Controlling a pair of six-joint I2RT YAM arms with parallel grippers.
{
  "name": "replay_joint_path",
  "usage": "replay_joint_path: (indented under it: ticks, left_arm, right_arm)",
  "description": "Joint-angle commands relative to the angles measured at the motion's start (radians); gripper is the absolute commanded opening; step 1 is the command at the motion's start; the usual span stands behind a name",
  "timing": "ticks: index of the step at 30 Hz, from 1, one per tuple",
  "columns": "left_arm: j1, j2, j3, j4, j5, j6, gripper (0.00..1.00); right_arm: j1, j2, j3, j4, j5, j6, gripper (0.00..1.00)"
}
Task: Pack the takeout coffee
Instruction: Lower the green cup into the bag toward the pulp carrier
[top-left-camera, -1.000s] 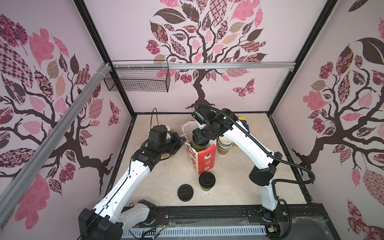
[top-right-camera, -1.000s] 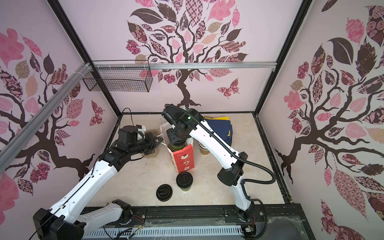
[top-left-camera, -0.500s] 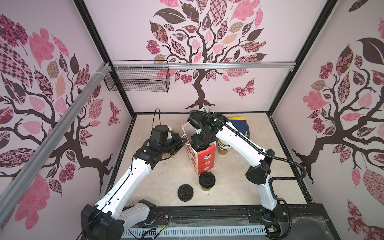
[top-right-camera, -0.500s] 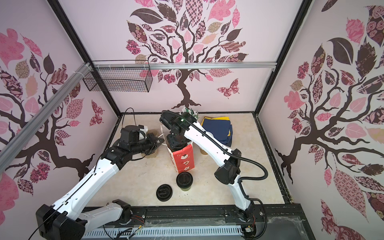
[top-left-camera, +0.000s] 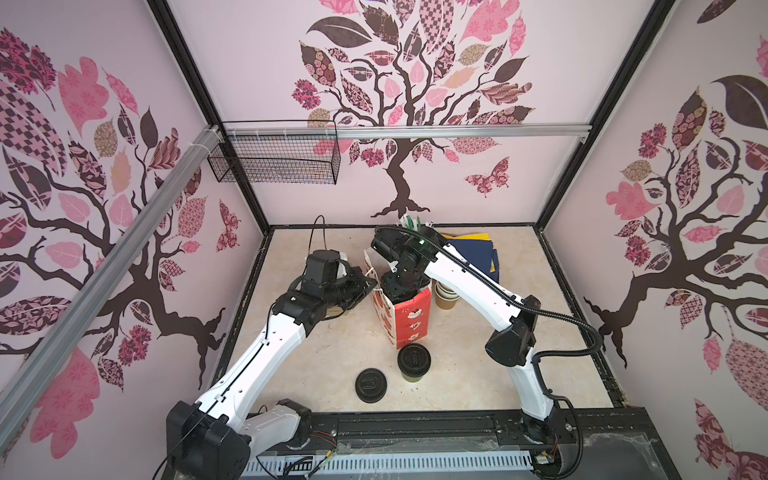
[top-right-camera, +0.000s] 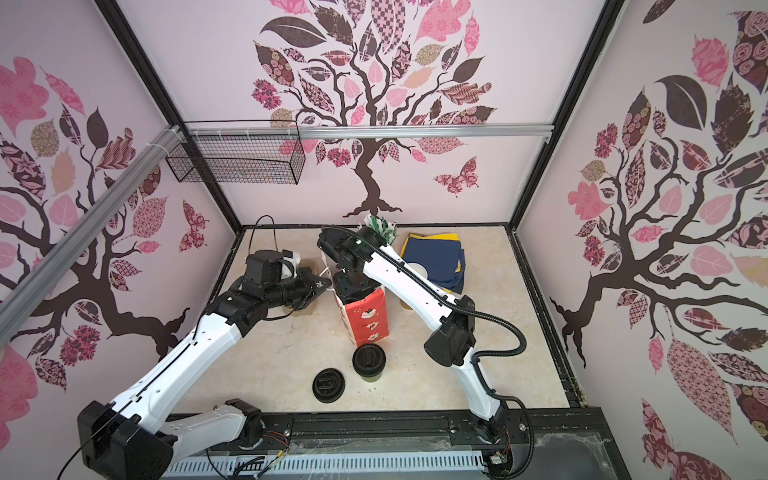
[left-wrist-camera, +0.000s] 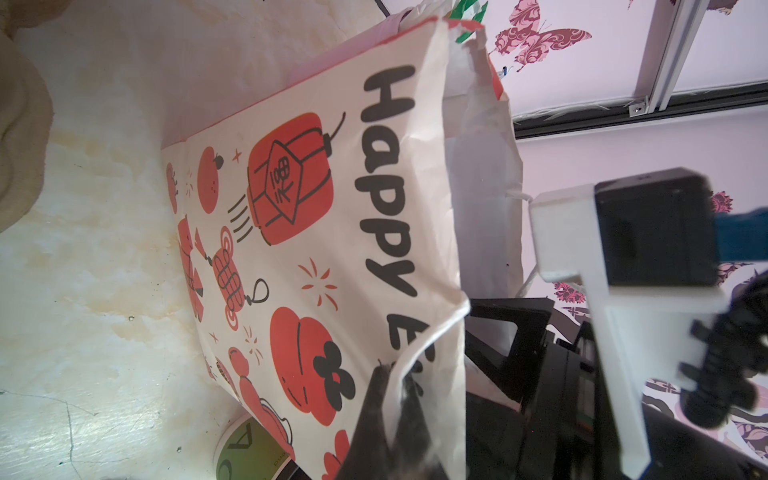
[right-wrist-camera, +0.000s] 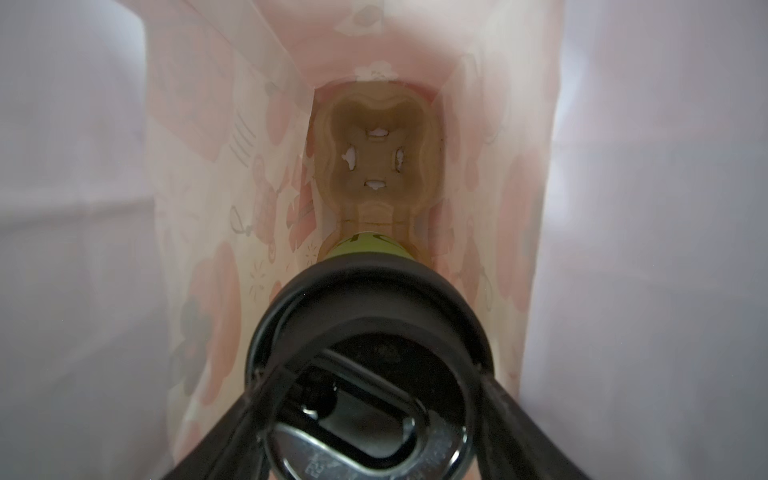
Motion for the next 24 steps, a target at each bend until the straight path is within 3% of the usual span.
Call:
replay_joint_path:
  ticks: [1, 24]
  left_arm:
    - [-0.004, 0.009, 0.052, -0.015, 0.008, 0.019, 0.0]
    - [-0.004, -0.029, 0.046, -0.061, -0.019, 0.033, 0.0]
  right_arm:
    - [0.004, 0.031, 0.009, -0.018, 0.005, -0.014, 0.7]
    - [0.002, 0.056, -0.015, -0.006, 0.007, -0.012, 0.7]
